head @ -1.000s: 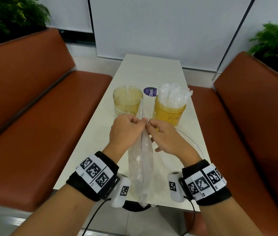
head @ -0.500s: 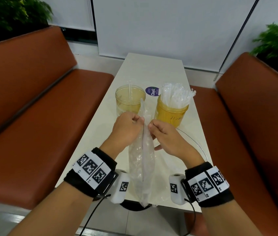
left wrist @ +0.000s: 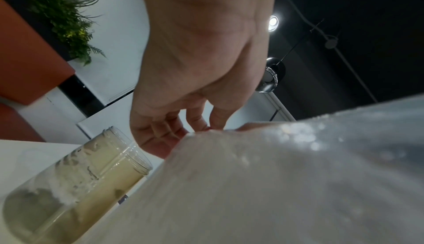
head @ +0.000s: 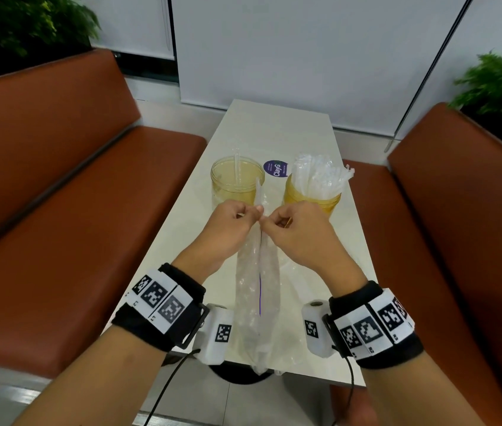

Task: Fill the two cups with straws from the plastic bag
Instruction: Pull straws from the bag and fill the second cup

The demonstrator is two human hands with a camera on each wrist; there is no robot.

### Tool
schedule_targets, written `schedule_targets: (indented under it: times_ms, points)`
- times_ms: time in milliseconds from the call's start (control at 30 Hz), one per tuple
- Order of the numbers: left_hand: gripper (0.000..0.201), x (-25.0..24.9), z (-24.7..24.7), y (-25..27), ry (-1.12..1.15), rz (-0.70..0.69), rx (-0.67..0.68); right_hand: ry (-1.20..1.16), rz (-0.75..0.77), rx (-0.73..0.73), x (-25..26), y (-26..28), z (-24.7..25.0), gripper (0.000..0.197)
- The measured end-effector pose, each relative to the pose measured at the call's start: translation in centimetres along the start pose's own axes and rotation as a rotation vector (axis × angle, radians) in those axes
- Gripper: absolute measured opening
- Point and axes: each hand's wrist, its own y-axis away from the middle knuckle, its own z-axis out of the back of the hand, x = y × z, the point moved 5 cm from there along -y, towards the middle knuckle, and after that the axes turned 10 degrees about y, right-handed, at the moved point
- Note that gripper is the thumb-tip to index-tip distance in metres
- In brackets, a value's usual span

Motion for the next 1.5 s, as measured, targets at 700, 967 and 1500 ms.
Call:
schedule_targets:
  times_ms: [700,967,1500]
  points:
    - [0.016,0.6,1.5,0.0,-0.076,0.040,-0.204,-0.249,-0.263,0.018,-0.6,0.5,-0.6,0.020]
    - [0.021,-1.8,0.9,0.5,-0.529,-0.324,-0.239,0.241,-0.050,-0.072,2.0,0.6,0.8,0.018]
    - [0.052,-3.1,4.3,0.7,-0.661,0.020,-0.137,0.483,-0.307,0.260,-0.6,-0.6,3.6,0.051]
